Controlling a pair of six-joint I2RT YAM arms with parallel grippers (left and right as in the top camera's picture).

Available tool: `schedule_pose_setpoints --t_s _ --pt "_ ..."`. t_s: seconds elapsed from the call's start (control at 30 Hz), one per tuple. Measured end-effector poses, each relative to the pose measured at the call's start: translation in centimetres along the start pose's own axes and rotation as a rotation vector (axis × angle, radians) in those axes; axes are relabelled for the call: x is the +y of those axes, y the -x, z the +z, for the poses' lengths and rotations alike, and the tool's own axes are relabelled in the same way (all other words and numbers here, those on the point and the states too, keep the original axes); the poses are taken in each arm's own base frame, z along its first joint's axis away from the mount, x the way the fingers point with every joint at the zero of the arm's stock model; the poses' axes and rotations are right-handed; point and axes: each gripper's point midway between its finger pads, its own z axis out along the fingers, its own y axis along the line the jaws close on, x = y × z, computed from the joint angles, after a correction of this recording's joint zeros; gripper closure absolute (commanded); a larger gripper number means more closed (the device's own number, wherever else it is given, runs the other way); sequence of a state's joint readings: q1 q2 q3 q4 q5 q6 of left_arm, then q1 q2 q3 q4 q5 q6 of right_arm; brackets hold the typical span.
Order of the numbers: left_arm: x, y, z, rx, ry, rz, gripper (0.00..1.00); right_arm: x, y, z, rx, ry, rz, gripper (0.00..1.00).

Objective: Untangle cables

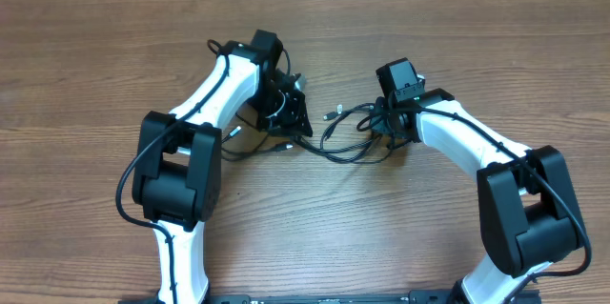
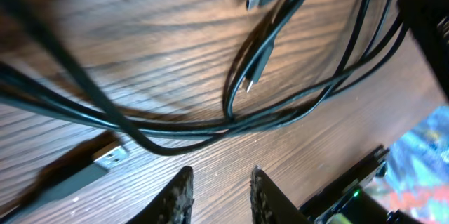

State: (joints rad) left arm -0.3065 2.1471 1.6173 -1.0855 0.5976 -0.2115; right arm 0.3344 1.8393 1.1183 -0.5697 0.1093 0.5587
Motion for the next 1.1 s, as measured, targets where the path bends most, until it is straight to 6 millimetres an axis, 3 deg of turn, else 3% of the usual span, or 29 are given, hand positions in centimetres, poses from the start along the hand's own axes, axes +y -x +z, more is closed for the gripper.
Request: schedule_pose_setpoints --t_s 0.13,0.3,0.33,0.4,0.47,0.7,0.83,1.1 --pt "0.3 0.0 -0.1 -0.002 0.031 -0.075 0.79 0.2 -0.4 0.0 0.022 0.014 0.004 0.96" --pt "-0.3 -0.9 1.0 0.015 0.085 -0.152 0.77 -0.2 -0.4 0.0 0.035 0.014 0.018 0.96" --pt "-0.5 -1.3 1.3 0.023 0.111 -0.175 0.67 -0.3 -0.4 0.0 0.035 0.014 0.022 0.96" --pt "-0.6 -1.8 1.8 0.029 0.147 -0.211 0.17 -0.4 -0.3 0.1 0.036 0.014 0.027 0.96" --pt "-0.8 -2.1 2.2 0.026 0.176 -0.241 0.09 -0.5 -0.3 0.1 0.039 0.014 0.030 0.96" --pt "-1.3 -1.8 3.0 -0.027 0.220 -0.361 0.21 -0.6 -0.3 0.1 0.039 0.014 0.030 0.96" --pt "-0.9 -1.4 3.2 -0.076 0.256 -0.469 0.30 -0.6 -0.3 0.1 0.041 0.013 0.030 0.96" --pt "0.6 -0.8 4.8 -0.158 0.264 -0.654 0.36 -0.6 -0.4 0.1 0.044 0.011 0.030 0.96"
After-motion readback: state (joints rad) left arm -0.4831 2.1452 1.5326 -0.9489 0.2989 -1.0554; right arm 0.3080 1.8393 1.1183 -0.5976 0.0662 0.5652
